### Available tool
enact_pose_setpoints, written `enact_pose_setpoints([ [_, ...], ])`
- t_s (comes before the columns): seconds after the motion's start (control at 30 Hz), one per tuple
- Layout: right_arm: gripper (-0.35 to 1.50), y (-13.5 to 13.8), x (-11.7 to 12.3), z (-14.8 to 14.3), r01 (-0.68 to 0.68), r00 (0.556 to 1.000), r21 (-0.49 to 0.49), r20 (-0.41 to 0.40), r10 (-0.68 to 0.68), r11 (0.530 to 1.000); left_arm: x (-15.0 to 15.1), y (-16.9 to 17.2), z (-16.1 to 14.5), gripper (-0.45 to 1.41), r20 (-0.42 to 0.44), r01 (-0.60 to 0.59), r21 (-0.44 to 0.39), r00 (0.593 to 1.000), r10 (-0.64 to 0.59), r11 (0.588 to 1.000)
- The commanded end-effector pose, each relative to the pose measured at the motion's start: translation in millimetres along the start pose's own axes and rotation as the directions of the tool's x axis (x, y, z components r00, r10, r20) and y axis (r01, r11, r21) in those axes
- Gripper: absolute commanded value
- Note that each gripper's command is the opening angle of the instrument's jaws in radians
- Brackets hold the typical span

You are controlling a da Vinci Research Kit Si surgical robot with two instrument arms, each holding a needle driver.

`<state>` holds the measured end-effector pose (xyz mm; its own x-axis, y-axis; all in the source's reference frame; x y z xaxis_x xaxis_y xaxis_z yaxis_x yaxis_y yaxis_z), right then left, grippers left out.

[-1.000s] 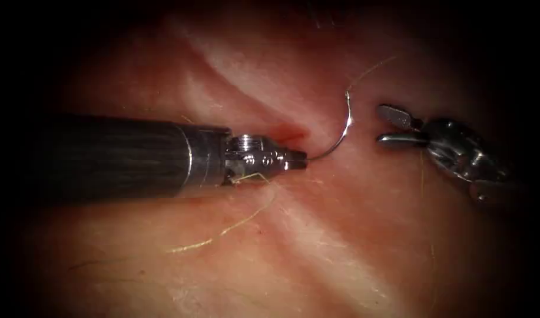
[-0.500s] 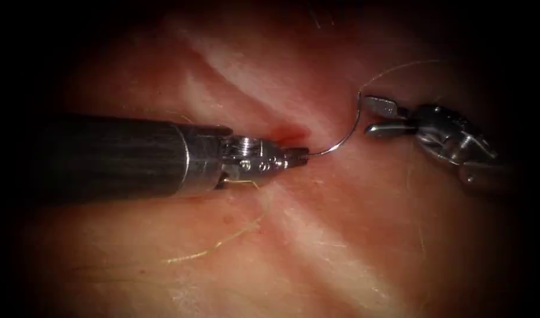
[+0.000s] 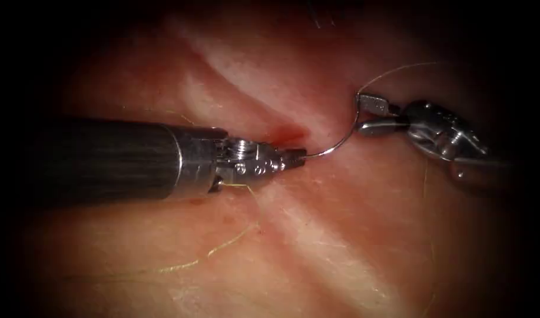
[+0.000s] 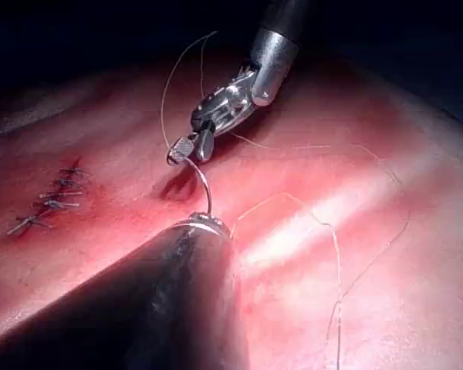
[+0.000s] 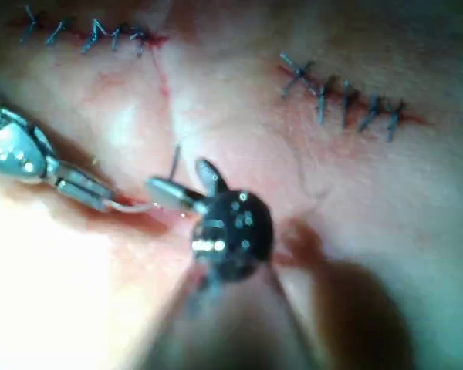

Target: Wound Closure

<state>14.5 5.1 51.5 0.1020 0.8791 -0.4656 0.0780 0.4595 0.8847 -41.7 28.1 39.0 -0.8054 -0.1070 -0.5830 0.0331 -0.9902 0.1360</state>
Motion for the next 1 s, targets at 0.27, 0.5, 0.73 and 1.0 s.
enact_pose_setpoints([
  [0.27,1.25,-0.5,0.3,2.5,-0.043,0.999,0.037,0.013,0.043,0.998,0.1,0.0,1.0,-0.45,0.004,-0.007,0.003,1.0,0.007,1.0],
  [0.5,-0.35,0.5,0.4,1.9,-0.048,0.999,0.026,0.025,0.047,0.999,0.1,0.0,1.0,-0.45,0.003,-0.007,0.003,1.0,0.007,1.0],
  [0.73,-0.35,1.2,0.6,1.3,-0.018,1.0,0.0,0.006,0.018,1.0,0.0,0.1,0.9,-0.45,0.001,-0.006,0.001,1.0,0.006,1.0],
  [1.0,-0.35,1.3,0.5,1.3,0.095,0.995,0.002,0.024,-0.095,0.996,1.0,-1.6,0.2,1.03,-0.107,0.331,-0.085,0.935,-0.339,0.94],
])
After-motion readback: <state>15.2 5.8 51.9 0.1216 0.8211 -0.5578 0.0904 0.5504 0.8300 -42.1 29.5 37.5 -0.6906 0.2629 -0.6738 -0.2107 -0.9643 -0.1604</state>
